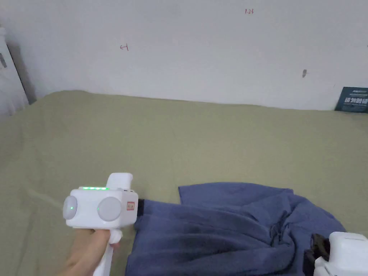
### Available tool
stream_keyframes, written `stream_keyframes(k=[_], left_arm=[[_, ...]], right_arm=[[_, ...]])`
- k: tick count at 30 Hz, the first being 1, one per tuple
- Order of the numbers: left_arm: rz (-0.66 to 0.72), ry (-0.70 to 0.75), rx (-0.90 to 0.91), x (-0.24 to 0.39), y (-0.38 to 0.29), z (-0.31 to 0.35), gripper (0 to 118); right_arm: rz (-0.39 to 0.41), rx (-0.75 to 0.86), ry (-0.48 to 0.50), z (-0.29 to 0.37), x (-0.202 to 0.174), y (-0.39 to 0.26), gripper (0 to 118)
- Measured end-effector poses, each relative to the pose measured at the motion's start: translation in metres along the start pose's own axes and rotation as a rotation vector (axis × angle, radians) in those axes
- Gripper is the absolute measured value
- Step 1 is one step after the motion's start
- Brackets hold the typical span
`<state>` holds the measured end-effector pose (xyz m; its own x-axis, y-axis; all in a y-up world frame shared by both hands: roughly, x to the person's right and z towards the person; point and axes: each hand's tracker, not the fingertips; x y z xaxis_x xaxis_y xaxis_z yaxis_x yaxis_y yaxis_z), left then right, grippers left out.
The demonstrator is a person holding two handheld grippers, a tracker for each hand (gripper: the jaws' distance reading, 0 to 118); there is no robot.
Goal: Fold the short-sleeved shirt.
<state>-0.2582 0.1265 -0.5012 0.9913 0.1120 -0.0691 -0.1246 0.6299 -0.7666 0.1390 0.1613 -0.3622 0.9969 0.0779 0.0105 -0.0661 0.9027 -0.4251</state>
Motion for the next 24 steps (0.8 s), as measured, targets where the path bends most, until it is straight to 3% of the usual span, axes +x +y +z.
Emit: stream_keyframes(k=[2, 3, 5, 7, 12, 13, 14, 15, 16, 19, 21, 22, 24], left_arm=[[0.011, 0.043, -0.040, -0.006, 0.014, -0.033, 5], [-0.012, 0.067, -0.032, -0.007, 0.020, -0.045, 30], [-0.047, 0.088, -0.121, -0.008, 0.025, -0.075, 118], [-0.089, 0.131, -0.097, 0.012, 0.018, -0.061, 106], [-0.096, 0.133, -0.118, 0.020, 0.014, -0.051, 100], [-0.101, 0.138, -0.119, 0.023, 0.015, -0.041, 90], [-0.107, 0.118, -0.118, 0.014, 0.017, -0.063, 59], [-0.135, 0.097, -0.103, 0.018, 0.016, -0.056, 21], [-0.157, 0.090, -0.097, 0.022, 0.015, -0.052, 1], [-0.167, 0.098, -0.108, 0.005, 0.021, -0.095, 1], [-0.140, 0.069, -0.116, -0.002, 0.021, -0.105, 2], [-0.181, 0.119, -0.006, 0.032, 0.004, -0.045, 2], [-0.182, 0.112, -0.004, 0.043, -0.014, -0.034, 2]], right_arm=[[0.009, -0.020, -0.006, -0.010, 0.001, -0.005, 0], [0.013, -0.032, -0.007, -0.014, 0.002, -0.008, 0], [0.021, -0.052, -0.017, -0.023, 0.005, -0.013, 0], [0.030, -0.073, -0.026, -0.030, 0.010, -0.017, 0], [0.020, -0.105, -0.054, -0.040, 0.022, -0.023, 0], [0.017, -0.109, -0.060, -0.041, 0.024, -0.024, 0], [0.005, -0.114, -0.062, -0.043, 0.028, -0.024, 0], [-0.011, -0.121, -0.062, -0.045, 0.032, -0.024, 0], [-0.013, -0.124, -0.067, -0.049, 0.036, -0.023, 0], [0.003, -0.138, -0.095, -0.065, 0.050, -0.015, 0], [-0.062, -0.191, -0.108, -0.078, 0.068, -0.008, 0], [-0.064, -0.247, -0.111, -0.089, 0.078, -0.003, 0], [-0.090, -0.250, -0.113, -0.110, 0.101, 0.002, 0]])
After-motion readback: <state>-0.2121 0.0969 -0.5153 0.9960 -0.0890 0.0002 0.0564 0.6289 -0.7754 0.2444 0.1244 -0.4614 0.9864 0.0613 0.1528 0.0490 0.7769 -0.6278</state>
